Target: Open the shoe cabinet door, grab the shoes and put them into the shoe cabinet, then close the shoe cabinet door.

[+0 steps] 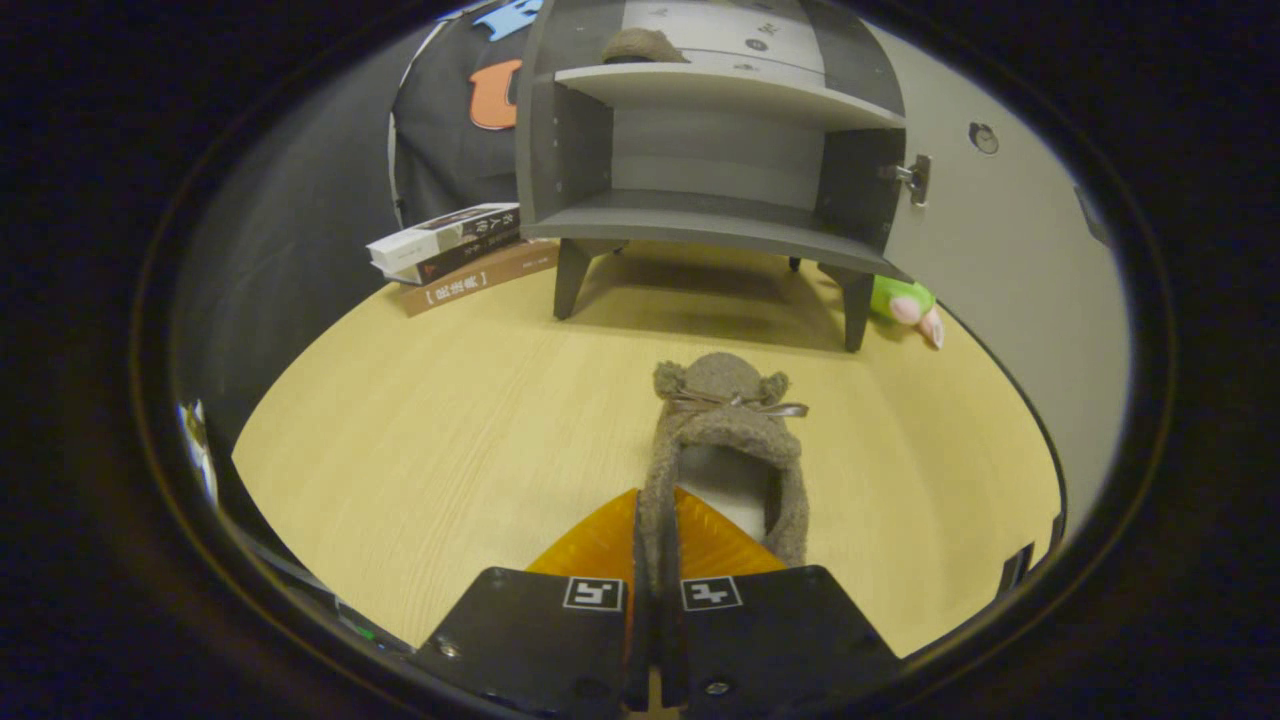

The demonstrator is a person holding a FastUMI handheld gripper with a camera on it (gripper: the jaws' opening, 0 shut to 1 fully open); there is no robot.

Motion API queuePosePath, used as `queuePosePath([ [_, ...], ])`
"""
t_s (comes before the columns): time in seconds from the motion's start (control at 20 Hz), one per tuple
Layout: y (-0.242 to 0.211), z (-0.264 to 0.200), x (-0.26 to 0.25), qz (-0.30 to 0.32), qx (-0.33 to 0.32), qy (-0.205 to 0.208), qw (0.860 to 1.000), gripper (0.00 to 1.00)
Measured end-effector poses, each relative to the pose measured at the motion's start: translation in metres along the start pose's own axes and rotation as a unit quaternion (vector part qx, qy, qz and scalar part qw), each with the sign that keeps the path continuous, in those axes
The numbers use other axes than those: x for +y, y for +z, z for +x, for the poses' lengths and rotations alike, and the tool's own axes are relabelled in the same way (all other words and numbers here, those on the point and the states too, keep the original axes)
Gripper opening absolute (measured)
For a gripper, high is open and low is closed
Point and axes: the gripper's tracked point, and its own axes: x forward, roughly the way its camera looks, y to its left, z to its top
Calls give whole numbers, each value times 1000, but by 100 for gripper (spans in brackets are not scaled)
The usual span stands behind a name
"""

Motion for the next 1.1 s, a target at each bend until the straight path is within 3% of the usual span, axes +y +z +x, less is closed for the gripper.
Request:
queuePosePath([
  [0.3,57,-45,-19,9,-48,10,999,8],
  [0.85,230,-123,-49,3,-151,12,989,8],
  [1.1,313,-128,-55,5,-173,-6,985,8],
])
